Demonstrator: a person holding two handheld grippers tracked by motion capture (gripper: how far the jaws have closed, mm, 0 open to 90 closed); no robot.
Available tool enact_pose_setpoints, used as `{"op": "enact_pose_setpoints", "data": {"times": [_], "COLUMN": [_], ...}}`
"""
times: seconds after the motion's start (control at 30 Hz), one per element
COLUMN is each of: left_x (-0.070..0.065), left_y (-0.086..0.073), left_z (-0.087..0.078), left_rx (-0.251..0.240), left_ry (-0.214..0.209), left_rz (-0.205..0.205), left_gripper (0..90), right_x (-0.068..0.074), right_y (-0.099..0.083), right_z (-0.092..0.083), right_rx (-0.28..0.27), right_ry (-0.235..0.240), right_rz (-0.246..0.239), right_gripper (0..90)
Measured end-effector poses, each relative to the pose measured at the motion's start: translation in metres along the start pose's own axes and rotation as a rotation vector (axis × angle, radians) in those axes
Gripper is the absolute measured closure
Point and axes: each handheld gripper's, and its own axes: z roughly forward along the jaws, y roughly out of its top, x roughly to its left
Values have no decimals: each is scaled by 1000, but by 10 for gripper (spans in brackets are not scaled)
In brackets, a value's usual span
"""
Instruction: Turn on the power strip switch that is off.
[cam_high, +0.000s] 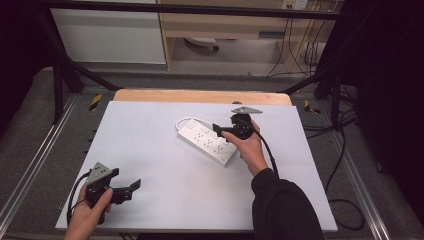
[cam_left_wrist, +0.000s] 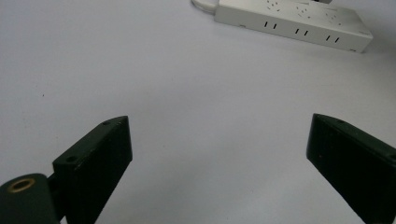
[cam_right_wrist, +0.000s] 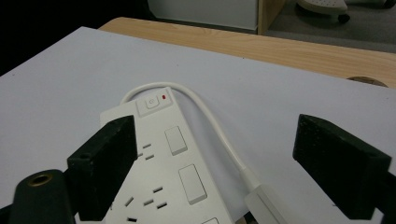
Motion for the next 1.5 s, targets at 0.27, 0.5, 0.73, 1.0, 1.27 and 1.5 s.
{"op": "enact_pose_setpoints", "data": {"times": [0.27, 0.5, 0.73, 1.0, 1.27, 1.5], "left_x": [0, 0, 0, 0, 0, 0], "left_y": [0, 0, 0, -1, -1, -1], "left_z": [0, 0, 0, 1, 1, 1], "left_rx": [4, 4, 5, 6, 7, 7], "left_ry": [1, 1, 2, 4, 7, 8], "left_rz": [2, 2, 0, -2, -3, -2], "left_gripper": [68, 68, 68, 68, 68, 68], "right_x": [-5, -6, -6, -5, -14, -28], "right_y": [4, 8, 10, 8, 3, -9], "right_z": [-10, -20, -33, -51, -73, -95], "right_rx": [-1, -5, -10, -22, -51, -77], "right_ry": [6, 13, 12, 13, 29, 37], "right_rz": [13, -6, -32, -64, -47, -16], "right_gripper": [55, 62, 75, 75, 80, 83]}}
